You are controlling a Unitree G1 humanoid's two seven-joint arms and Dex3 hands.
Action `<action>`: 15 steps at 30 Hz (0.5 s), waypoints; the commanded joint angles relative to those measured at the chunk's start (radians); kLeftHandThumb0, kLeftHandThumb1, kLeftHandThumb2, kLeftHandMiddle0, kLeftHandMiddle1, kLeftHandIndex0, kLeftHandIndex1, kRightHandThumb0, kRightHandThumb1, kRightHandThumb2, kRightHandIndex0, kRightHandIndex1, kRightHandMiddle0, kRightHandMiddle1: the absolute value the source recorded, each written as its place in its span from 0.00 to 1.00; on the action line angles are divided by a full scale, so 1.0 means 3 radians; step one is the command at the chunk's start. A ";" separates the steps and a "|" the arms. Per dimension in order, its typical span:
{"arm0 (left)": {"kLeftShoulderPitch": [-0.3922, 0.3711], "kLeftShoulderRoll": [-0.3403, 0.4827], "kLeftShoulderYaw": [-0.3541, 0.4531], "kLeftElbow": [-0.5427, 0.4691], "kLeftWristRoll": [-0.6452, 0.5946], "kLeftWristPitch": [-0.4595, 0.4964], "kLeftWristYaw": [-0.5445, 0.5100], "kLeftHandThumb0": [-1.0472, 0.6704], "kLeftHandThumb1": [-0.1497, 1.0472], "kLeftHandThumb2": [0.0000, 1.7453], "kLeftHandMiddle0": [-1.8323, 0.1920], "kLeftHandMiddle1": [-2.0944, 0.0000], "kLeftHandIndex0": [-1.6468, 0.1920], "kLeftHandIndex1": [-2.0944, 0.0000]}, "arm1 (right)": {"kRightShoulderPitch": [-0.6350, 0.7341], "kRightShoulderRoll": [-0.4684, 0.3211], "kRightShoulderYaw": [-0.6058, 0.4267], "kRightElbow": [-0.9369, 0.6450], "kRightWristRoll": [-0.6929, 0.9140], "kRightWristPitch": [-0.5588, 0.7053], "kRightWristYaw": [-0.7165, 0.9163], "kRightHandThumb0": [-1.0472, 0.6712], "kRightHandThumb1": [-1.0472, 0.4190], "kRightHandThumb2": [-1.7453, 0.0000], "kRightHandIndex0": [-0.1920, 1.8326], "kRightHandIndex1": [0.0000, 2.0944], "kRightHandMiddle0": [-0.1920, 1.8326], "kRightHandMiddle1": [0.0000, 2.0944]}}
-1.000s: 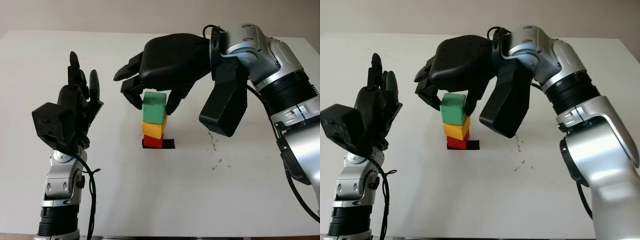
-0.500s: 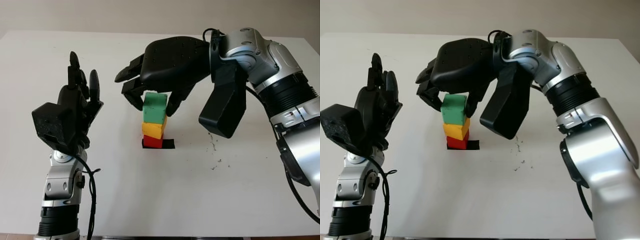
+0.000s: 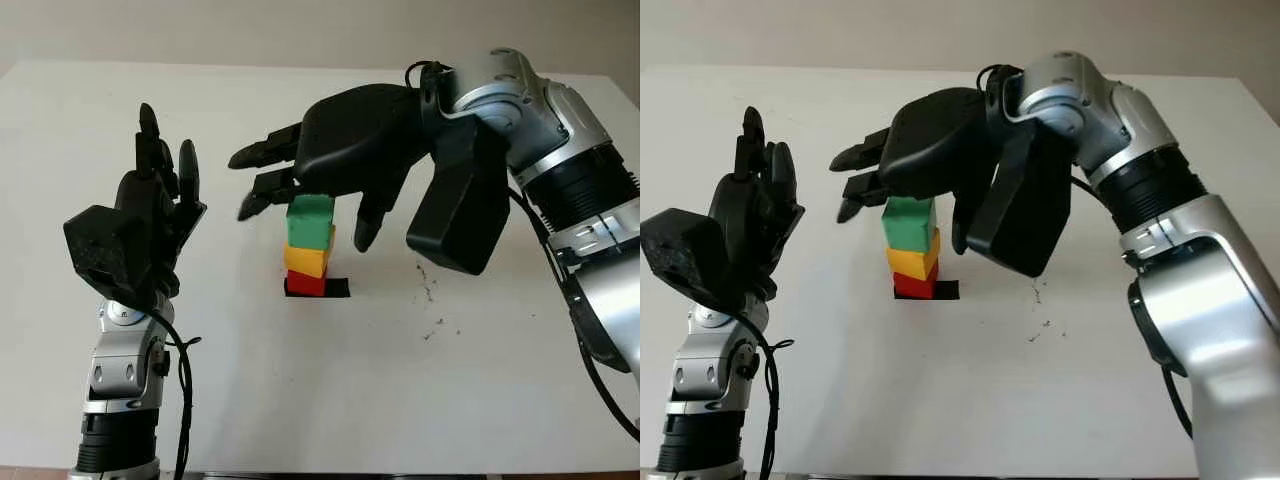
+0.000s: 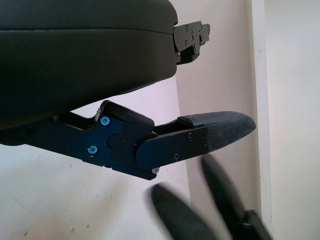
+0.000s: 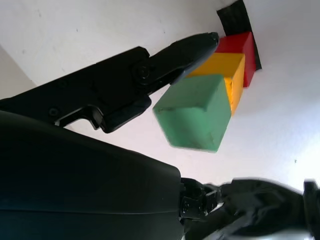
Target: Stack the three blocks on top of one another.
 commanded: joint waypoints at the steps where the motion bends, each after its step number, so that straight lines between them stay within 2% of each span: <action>1: 0.0017 0.0007 0.0012 -0.0001 -0.0001 -0.0013 -0.0006 0.15 1.00 0.37 1.00 1.00 1.00 1.00 | 0.0039 -0.0116 -0.0174 -0.0080 0.0084 0.0176 -0.0026 0.14 0.09 0.96 0.00 0.00 0.00 0.00; 7: 0.0004 0.0034 0.0037 0.0031 -0.0019 -0.0041 -0.0042 0.16 1.00 0.37 1.00 1.00 1.00 1.00 | 0.0255 -0.0264 -0.0614 -0.0083 0.0216 0.0581 -0.0404 0.04 0.02 0.95 0.00 0.00 0.00 0.00; 11: -0.0025 0.0031 0.0051 0.0062 -0.0038 -0.0045 -0.0065 0.16 1.00 0.38 1.00 1.00 1.00 1.00 | 0.0572 -0.0262 -0.0951 -0.0158 0.0417 0.0924 -0.0744 0.03 0.00 0.91 0.00 0.00 0.00 0.00; 15: -0.0026 0.0033 0.0053 0.0079 -0.0050 -0.0047 -0.0091 0.16 1.00 0.38 1.00 1.00 1.00 1.00 | 0.1092 -0.0189 -0.1330 -0.0128 0.0743 0.1088 -0.1153 0.06 0.00 0.73 0.00 0.00 0.00 0.00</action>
